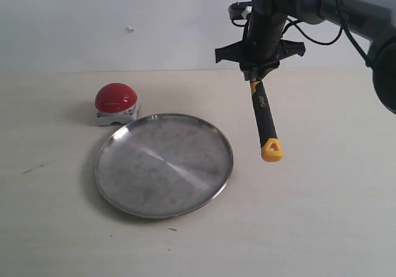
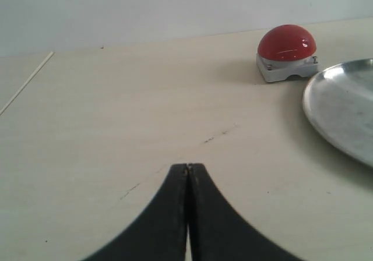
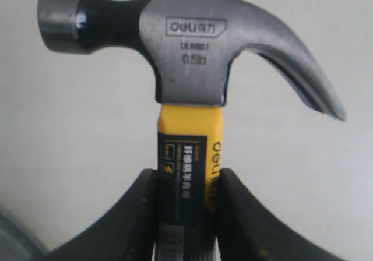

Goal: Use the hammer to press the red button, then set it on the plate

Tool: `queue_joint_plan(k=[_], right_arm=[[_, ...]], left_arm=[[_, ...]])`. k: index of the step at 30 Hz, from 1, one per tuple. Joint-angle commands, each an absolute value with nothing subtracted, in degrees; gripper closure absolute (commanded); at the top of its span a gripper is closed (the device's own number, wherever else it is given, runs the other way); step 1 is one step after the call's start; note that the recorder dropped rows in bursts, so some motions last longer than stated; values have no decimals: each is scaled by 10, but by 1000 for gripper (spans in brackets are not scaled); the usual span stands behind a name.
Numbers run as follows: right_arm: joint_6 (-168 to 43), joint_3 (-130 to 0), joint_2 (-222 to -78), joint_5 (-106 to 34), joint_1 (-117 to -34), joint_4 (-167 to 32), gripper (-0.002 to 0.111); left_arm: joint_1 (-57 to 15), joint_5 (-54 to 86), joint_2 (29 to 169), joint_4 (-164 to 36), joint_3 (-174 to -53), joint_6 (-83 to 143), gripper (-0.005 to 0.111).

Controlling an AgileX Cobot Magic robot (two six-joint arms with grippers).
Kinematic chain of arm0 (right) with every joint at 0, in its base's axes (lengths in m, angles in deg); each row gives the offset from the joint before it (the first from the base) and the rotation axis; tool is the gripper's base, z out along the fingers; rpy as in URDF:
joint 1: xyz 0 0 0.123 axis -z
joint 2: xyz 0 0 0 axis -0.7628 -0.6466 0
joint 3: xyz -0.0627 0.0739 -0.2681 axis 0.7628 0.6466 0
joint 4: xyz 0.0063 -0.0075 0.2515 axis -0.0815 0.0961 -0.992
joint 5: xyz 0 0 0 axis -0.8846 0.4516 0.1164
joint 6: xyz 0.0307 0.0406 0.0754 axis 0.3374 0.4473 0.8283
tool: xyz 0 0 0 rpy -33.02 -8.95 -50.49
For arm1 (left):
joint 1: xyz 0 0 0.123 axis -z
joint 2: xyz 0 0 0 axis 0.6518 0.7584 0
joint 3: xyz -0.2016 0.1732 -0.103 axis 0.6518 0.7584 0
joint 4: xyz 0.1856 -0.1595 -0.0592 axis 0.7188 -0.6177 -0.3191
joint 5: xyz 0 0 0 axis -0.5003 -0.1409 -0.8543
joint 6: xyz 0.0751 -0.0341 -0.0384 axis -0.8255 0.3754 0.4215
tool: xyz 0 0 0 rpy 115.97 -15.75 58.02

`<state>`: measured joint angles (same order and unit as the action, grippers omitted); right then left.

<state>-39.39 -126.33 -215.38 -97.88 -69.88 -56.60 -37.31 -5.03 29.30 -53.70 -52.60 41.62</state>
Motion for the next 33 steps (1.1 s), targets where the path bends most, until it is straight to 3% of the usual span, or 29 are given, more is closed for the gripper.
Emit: queue_joint_plan(k=[1, 4, 9, 13, 19, 23, 33], right_arm=[[-377, -1265, -2103, -948, -700, -540, 108], [-384, -1239, -2067, -921, -703, -538, 108], [-409, -1005, -1932, -756, -703, -561, 108], [-393, -761, -1814, -480, -703, -571, 108], [-393, -552, -1692, -183, -703, -571, 108], [-422, -487, -1642, -63, -703, -574, 108], [-357, -479, -1594, -70, -703, -569, 108]], left_arm=[[-374, -48, 290, -537, -526, 417, 107], [-374, -48, 290, -537, -526, 417, 107], [-374, -48, 290, -537, -526, 417, 107], [-374, -48, 290, -537, -526, 417, 107], [-374, -48, 290, -537, -526, 417, 107], [-374, -48, 290, -537, -526, 417, 107], [-374, -48, 290, -537, -526, 417, 107]])
